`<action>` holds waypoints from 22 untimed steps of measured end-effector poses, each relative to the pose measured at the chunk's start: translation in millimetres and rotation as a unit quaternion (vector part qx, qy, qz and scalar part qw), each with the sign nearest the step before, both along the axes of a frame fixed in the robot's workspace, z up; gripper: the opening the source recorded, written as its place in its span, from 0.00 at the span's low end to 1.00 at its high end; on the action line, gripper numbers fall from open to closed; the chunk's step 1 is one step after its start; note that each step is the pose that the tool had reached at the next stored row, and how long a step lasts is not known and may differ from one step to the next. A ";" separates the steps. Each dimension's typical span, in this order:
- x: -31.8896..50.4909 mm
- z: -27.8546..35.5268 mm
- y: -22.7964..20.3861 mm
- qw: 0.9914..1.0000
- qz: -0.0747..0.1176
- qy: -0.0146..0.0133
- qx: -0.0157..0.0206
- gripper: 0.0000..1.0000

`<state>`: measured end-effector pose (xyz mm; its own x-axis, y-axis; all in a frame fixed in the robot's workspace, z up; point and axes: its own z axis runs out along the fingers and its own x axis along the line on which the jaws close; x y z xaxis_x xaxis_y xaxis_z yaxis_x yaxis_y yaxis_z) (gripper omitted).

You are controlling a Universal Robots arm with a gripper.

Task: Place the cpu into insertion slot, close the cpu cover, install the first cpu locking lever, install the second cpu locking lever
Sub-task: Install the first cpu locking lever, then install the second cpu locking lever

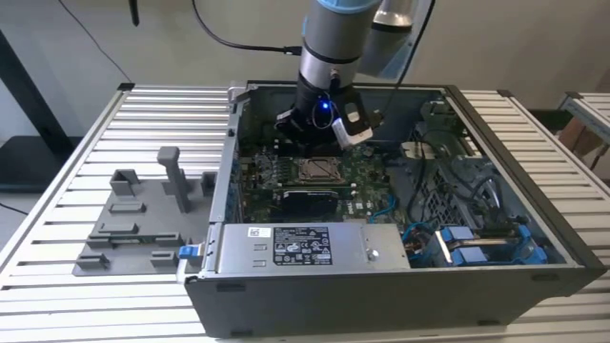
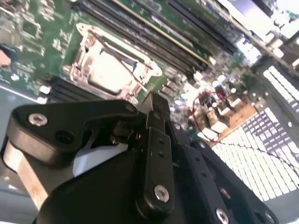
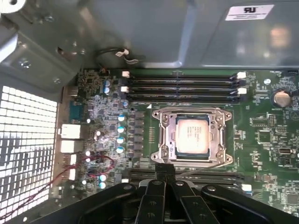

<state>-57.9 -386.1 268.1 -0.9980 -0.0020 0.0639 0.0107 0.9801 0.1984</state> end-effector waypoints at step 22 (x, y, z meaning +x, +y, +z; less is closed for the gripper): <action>10.7 -12.8 0.4 1.000 -0.010 0.002 0.000 0.11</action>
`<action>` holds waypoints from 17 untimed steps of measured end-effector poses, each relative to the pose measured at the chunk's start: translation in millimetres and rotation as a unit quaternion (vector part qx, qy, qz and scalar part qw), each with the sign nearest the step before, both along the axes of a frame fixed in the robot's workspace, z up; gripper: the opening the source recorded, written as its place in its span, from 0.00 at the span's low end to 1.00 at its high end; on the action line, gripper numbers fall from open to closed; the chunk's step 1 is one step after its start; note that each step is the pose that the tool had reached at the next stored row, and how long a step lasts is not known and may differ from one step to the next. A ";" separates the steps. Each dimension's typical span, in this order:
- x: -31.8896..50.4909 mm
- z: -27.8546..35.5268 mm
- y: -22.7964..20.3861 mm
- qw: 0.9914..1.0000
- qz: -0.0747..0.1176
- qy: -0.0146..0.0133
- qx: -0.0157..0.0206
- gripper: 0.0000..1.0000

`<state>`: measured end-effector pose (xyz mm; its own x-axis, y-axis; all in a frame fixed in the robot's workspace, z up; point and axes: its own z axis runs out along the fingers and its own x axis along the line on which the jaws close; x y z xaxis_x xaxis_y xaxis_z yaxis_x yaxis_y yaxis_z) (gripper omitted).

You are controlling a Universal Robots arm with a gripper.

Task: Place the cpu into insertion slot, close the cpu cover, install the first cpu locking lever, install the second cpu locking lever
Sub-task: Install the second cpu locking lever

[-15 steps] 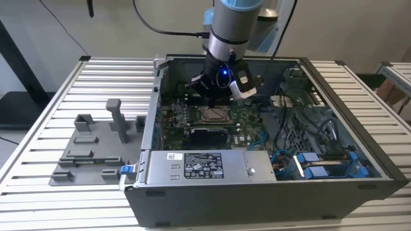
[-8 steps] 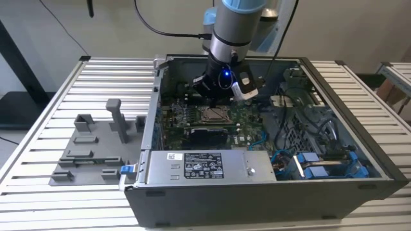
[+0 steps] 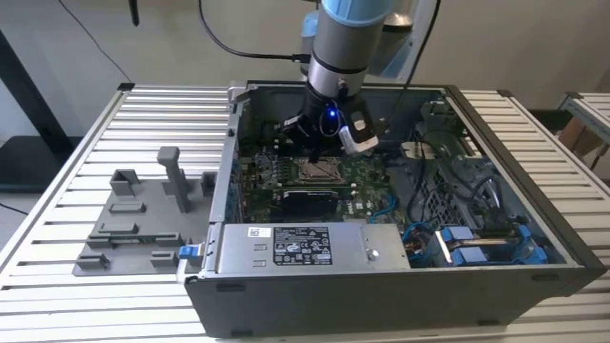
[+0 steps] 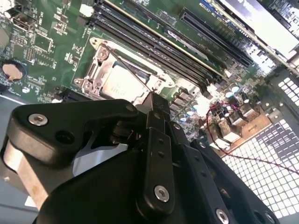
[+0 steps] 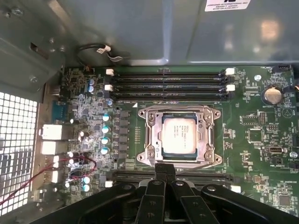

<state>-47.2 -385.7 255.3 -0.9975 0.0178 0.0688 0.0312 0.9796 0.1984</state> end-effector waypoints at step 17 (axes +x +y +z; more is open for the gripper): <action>-18.5 -24.0 4.9 1.000 -0.030 0.000 0.000 0.11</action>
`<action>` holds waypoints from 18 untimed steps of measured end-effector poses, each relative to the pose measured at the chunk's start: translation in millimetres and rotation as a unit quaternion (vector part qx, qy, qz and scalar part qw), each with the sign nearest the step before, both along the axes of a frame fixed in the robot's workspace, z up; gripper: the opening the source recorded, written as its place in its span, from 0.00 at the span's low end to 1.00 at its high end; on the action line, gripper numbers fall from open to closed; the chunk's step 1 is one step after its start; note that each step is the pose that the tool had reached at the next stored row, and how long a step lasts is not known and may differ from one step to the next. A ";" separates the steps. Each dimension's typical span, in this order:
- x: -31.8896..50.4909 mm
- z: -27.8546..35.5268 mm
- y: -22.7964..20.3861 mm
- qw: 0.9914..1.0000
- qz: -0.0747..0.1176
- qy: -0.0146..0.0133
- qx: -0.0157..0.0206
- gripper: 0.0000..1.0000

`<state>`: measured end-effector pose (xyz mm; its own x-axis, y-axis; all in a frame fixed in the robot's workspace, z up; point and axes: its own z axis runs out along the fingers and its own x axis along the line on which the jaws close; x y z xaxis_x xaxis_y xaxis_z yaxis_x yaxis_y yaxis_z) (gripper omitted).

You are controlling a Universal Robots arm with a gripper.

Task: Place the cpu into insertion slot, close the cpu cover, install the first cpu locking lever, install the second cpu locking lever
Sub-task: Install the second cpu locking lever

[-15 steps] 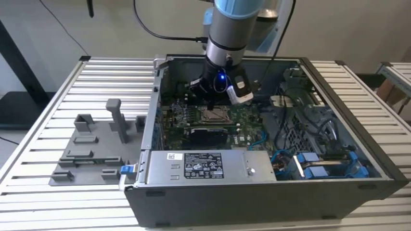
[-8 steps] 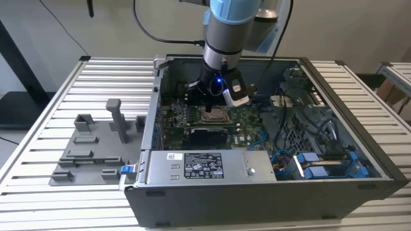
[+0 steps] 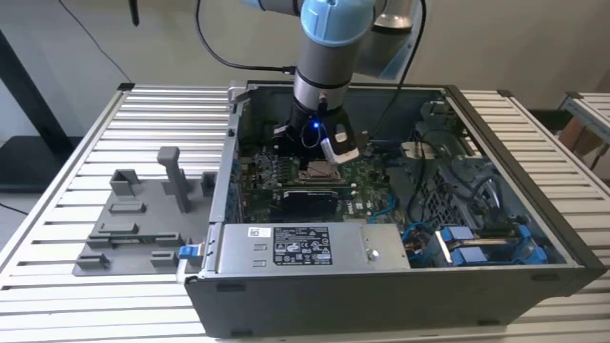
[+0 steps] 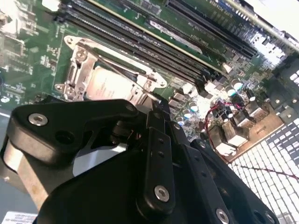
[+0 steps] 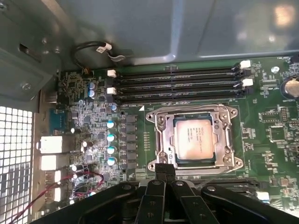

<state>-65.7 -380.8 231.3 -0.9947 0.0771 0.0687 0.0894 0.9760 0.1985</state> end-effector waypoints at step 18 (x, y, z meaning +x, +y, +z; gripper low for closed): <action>17.2 45.4 -3.3 1.000 -0.001 0.020 0.000 0.11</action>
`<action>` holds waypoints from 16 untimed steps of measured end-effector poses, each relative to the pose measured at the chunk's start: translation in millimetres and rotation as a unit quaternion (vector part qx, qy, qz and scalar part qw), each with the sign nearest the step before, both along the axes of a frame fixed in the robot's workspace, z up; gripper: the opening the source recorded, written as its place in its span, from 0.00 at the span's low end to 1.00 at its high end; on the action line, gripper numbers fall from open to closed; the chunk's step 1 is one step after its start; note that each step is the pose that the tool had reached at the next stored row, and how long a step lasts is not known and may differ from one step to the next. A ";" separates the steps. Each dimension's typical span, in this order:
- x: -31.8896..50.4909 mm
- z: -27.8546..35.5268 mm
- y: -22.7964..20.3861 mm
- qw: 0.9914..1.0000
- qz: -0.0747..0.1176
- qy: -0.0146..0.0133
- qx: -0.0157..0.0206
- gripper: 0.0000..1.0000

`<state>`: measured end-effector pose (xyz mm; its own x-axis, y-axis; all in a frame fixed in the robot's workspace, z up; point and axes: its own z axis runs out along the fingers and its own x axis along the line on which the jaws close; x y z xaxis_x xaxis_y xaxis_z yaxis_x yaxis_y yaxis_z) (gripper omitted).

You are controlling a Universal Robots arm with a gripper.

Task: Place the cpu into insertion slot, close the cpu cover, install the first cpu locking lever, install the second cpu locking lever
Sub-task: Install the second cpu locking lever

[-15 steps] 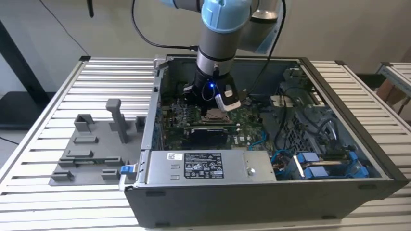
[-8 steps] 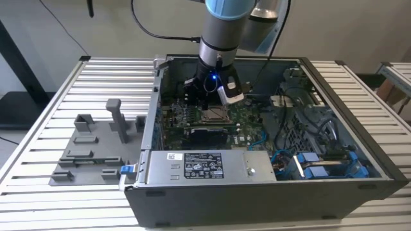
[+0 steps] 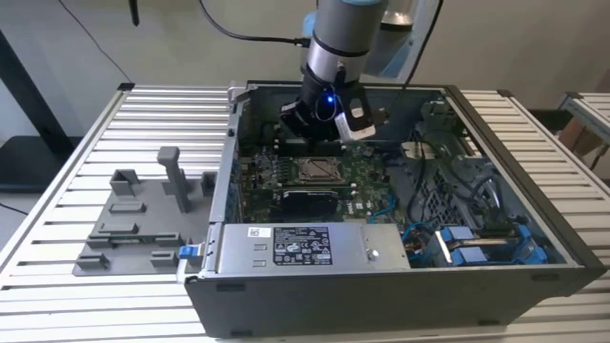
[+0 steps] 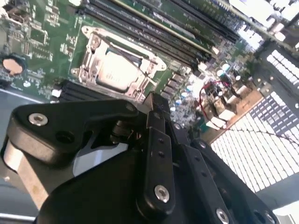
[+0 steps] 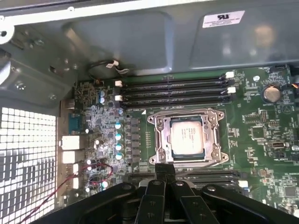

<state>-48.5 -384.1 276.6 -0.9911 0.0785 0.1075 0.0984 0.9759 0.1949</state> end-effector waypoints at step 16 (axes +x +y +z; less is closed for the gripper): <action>6.1 -17.4 -2.4 1.000 0.012 0.015 0.000 0.11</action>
<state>-42.4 -386.5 259.3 -0.9888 0.0557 0.1382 0.0819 0.9780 0.1918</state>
